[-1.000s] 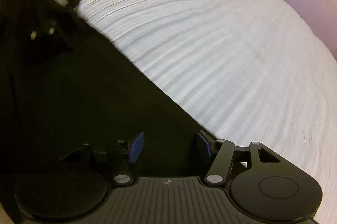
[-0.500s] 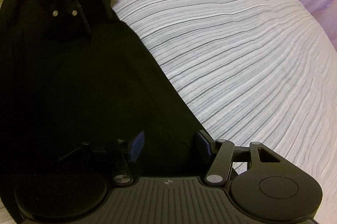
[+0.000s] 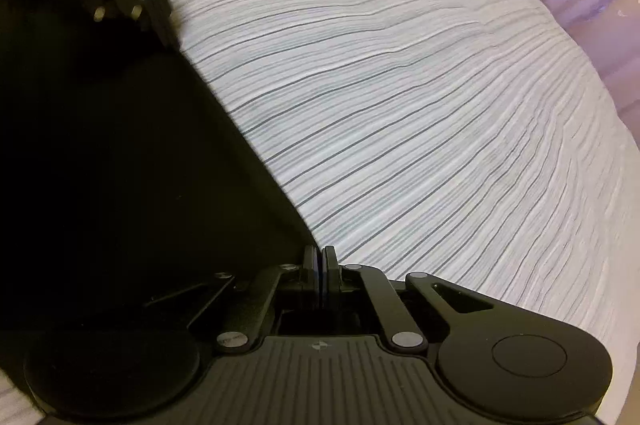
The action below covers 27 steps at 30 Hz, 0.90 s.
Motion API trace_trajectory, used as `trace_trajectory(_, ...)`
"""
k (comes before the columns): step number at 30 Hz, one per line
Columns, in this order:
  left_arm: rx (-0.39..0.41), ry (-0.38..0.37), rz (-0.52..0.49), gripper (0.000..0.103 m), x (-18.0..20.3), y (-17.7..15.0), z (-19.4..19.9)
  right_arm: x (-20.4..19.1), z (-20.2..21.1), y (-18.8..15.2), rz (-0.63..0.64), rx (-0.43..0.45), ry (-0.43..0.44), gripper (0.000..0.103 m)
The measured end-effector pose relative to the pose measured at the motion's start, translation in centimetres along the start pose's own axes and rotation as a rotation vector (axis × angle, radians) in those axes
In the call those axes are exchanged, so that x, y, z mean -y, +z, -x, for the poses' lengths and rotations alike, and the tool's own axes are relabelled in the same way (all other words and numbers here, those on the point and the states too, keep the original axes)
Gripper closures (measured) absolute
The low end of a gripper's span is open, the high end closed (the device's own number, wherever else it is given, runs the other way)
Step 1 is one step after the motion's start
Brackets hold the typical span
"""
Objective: Fold clothes
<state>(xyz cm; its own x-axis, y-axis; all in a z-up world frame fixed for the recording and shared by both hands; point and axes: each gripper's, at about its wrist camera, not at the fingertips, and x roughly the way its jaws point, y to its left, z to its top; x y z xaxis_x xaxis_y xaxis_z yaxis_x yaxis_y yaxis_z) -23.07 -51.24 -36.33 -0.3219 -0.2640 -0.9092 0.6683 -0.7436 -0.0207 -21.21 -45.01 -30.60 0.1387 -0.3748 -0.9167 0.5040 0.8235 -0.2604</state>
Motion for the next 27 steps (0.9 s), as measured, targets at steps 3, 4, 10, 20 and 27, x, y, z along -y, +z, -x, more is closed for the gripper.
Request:
trace_trajectory(3, -0.006, 0.017, 0.016, 0.096, 0.1, -0.4, -0.8, -0.1, -1.6, -0.3, -0.08, -0.016, -0.005, 0.103)
trace_trajectory(4, -0.002, 0.029, 0.018, 0.094, 0.2, -0.5, -0.6, -0.2, -1.5, -0.6, -0.115, -0.003, -0.018, 0.103)
trace_trajectory(10, -0.009, 0.097, -0.008, 0.089, 0.6, -2.7, 2.7, -2.3, 3.8, -5.3, -0.453, 0.065, -0.128, 0.042)
trace_trajectory(20, 0.073, -0.097, -0.341, 0.06, 15.4, -4.4, 7.4, -17.4, 11.3, -17.6, -1.417, 0.255, 0.066, 0.04)
trace_trajectory(27, 0.049, -0.024, -0.669, 0.086, 23.9, -5.9, 3.0, -20.6, 7.9, -20.0, -1.703, 0.46, 0.239, 0.04)
